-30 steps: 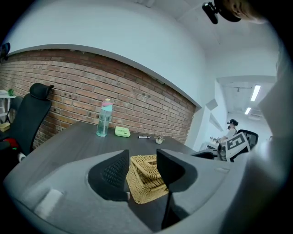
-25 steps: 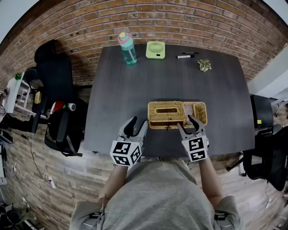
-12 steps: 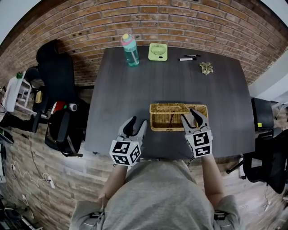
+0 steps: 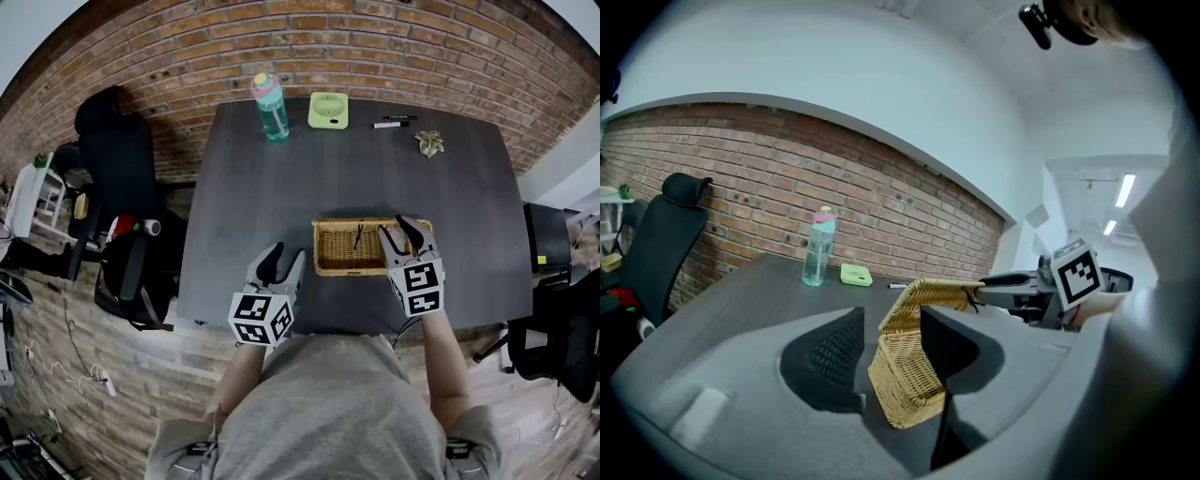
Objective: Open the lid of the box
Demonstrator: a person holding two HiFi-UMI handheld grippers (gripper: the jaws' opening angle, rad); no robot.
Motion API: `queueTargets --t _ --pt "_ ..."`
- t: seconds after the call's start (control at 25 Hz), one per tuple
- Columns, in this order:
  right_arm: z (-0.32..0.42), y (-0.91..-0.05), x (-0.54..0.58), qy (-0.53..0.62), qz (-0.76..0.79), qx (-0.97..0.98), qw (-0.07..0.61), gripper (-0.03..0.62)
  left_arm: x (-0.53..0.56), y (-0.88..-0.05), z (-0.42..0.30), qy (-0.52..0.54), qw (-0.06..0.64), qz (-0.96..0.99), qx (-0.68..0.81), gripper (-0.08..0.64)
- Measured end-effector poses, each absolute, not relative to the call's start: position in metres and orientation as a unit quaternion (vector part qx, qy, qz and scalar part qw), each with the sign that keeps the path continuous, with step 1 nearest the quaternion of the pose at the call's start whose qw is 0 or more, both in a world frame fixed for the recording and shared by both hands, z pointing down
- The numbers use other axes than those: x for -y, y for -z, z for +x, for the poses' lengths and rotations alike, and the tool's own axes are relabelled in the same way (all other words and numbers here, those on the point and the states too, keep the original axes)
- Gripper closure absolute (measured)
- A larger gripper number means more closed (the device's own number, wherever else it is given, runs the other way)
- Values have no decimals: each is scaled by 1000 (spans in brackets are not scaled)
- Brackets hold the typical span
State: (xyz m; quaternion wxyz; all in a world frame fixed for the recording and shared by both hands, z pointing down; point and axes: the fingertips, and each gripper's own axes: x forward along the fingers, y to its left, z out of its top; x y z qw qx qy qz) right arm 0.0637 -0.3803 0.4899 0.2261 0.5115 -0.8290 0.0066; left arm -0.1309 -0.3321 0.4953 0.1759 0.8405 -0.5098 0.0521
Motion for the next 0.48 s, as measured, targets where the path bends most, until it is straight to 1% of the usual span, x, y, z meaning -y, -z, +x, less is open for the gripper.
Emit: queueTargets --t 0.48 --pt "66 -484 410 -4 512 829 227 457 338 -492 -130 -54 173 842 508 382"
